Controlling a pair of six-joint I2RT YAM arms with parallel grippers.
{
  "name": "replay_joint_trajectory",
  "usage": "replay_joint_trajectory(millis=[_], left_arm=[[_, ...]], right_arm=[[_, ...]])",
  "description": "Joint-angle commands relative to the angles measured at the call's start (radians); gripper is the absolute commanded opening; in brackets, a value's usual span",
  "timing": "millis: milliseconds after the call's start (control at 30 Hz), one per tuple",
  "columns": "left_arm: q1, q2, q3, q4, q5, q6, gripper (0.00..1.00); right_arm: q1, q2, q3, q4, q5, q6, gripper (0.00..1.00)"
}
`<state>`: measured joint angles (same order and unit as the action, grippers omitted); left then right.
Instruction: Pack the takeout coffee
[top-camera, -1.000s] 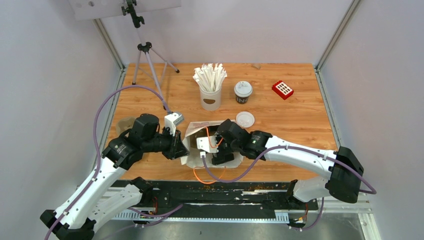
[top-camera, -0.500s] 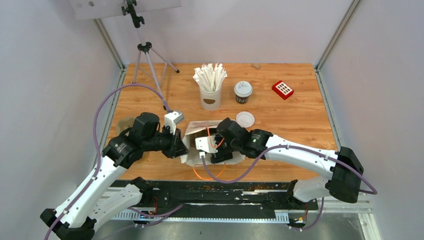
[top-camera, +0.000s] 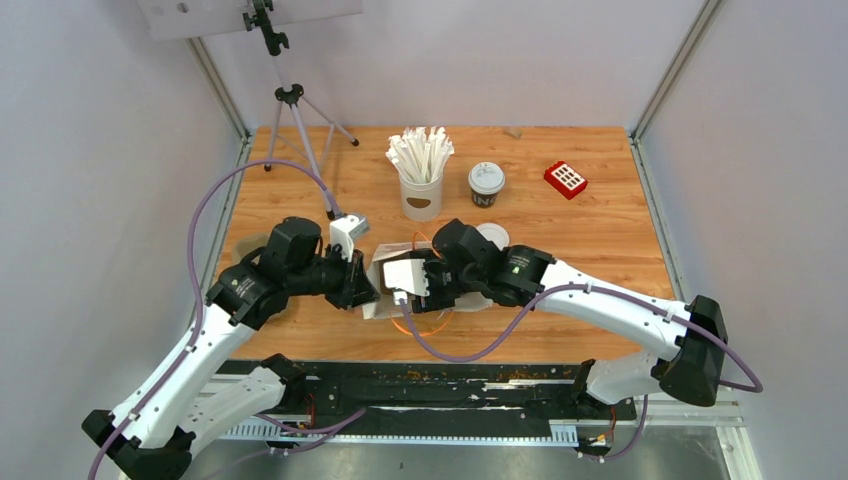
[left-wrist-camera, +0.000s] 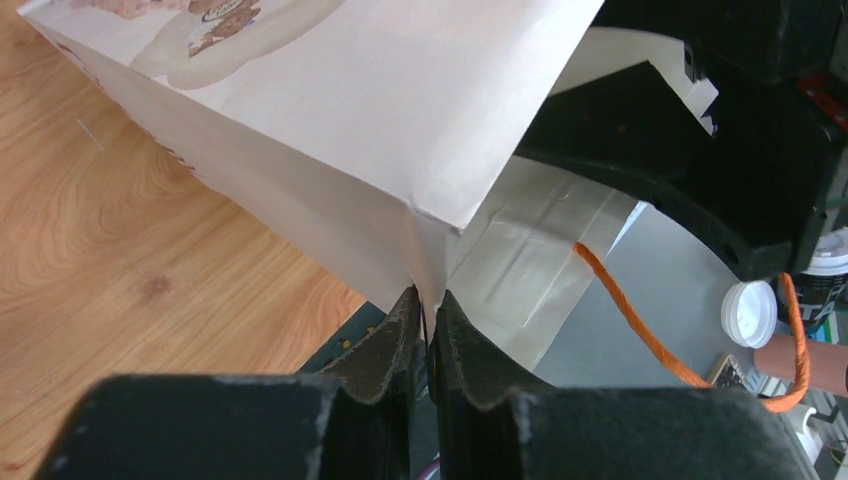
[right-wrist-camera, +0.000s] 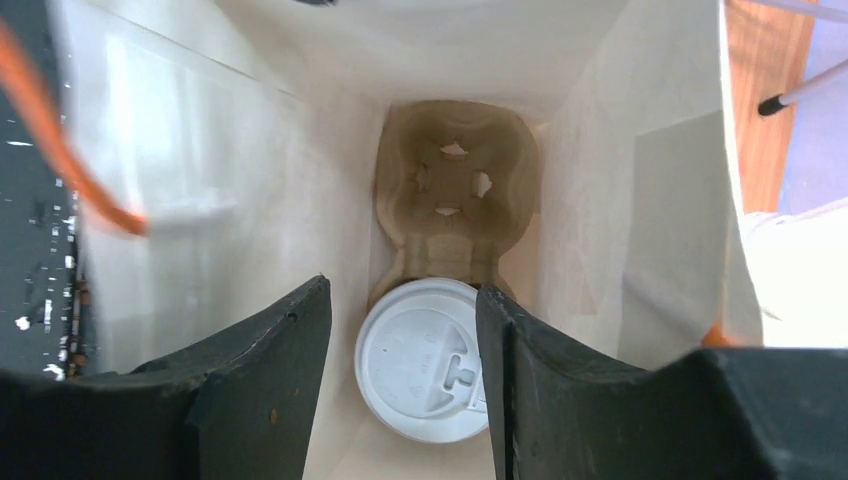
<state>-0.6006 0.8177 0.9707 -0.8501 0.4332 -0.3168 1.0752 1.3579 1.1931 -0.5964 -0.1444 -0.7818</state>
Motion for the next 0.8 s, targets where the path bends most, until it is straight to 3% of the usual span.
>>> replay_joint_trajectory(millis=[0,400,767], left_arm=[[0.002,0.019,0.062,-0.009,-0.009,-0.015,0.17],[0.002,0.033,0.063,-0.022,-0.028,-0.007,0.16],[0.002,0.040,0.066,-0.032,-0.061,0.002,0.16]], right_arm=[[0.009,-0.036,0.059,-0.032,-0.091,0.051,0.55],[0.009,-0.081,0.167,0.023,-0.108,0.144,0.59],[0.009,-0.087,0.376,0.101,-0.110,0.376,0.63]])
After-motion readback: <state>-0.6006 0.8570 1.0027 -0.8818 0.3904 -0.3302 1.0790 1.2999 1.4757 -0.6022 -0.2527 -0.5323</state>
